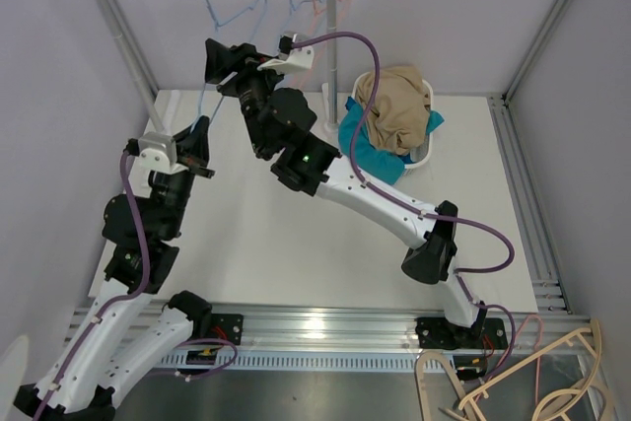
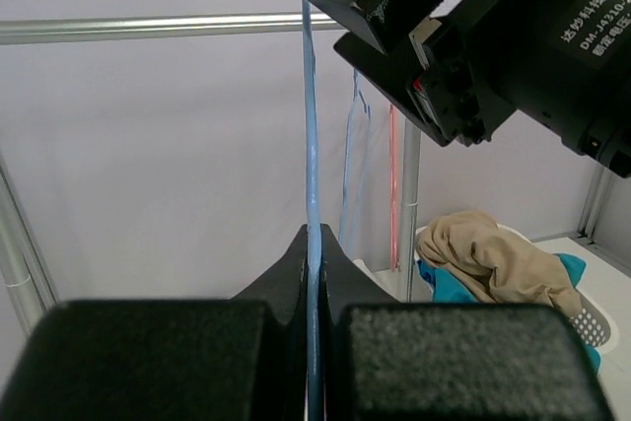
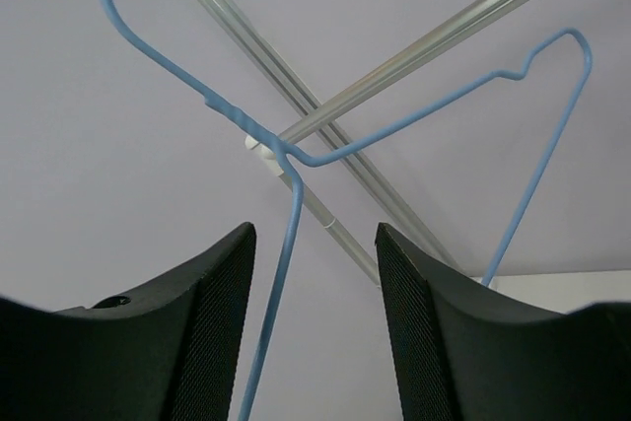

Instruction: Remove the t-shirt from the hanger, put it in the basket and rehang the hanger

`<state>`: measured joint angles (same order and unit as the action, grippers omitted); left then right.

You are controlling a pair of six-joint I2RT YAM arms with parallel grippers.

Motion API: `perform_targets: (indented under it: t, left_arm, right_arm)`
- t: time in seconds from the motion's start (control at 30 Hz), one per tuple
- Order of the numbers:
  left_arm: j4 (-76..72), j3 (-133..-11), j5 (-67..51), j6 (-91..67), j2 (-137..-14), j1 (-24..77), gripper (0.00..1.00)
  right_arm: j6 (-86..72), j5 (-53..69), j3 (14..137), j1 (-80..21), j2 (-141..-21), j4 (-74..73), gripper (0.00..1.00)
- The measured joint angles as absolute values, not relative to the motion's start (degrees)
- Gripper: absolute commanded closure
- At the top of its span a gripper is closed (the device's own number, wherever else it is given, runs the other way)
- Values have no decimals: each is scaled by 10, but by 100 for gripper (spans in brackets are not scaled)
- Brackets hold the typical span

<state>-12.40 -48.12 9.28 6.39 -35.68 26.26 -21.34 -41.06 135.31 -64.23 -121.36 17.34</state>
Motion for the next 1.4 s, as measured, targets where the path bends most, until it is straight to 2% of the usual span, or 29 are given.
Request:
perform_targets:
  t: [0.13, 0.33, 0.63, 0.83, 1.1, 1.4]
  left_arm:
    - [-129, -481, 104, 60, -357, 261, 99]
    - [-132, -498, 125, 54, -372, 256, 99]
    - [-149, -538, 132, 29, -450, 212, 99]
    - [-147, -552, 119, -6, -515, 173, 99]
    - [-138, -614, 111, -15, -589, 169, 99]
    - [-137, -657, 103, -15, -622, 169, 99]
  right_arm:
    - [-213, -410, 1353, -642, -1214, 170, 38]
    - [-215, -409, 1348, -643, -1213, 165, 37]
    - [-225, -406, 1243, -648, -1167, 151, 35]
    - [-194, -426, 1143, -665, -1089, 168, 34]
    - [-115, -477, 970, -671, -934, 260, 34]
    - [-67, -517, 862, -647, -821, 302, 34]
